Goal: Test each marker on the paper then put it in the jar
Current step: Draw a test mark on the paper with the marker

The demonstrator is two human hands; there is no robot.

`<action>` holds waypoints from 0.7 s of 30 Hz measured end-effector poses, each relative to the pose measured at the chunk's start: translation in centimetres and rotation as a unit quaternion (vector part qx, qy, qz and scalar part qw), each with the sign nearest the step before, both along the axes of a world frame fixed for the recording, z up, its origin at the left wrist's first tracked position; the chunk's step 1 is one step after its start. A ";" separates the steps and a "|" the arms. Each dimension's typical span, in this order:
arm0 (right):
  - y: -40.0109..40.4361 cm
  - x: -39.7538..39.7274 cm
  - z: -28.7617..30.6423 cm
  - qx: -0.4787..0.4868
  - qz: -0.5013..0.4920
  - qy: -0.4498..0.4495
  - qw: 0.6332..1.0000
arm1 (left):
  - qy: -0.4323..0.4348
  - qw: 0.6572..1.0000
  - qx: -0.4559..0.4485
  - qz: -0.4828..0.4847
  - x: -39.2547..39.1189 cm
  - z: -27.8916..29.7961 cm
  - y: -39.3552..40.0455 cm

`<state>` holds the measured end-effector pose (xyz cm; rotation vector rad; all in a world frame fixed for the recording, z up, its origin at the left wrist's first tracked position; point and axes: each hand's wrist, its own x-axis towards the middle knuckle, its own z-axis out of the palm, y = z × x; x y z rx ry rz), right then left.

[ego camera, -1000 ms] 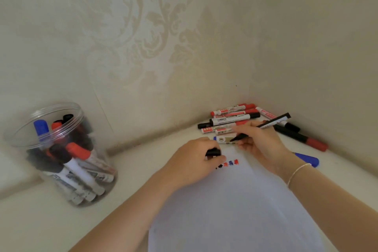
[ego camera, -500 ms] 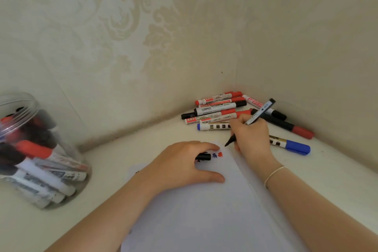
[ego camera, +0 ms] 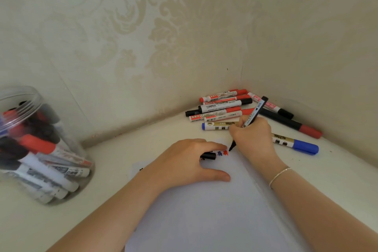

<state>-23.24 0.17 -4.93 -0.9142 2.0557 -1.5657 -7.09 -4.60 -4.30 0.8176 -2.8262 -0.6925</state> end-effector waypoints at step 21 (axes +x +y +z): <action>0.0 0.0 0.1 0.010 0.003 0.004 1.000 | 0.002 1.000 -0.007 -0.004 -0.1 0.3 0.1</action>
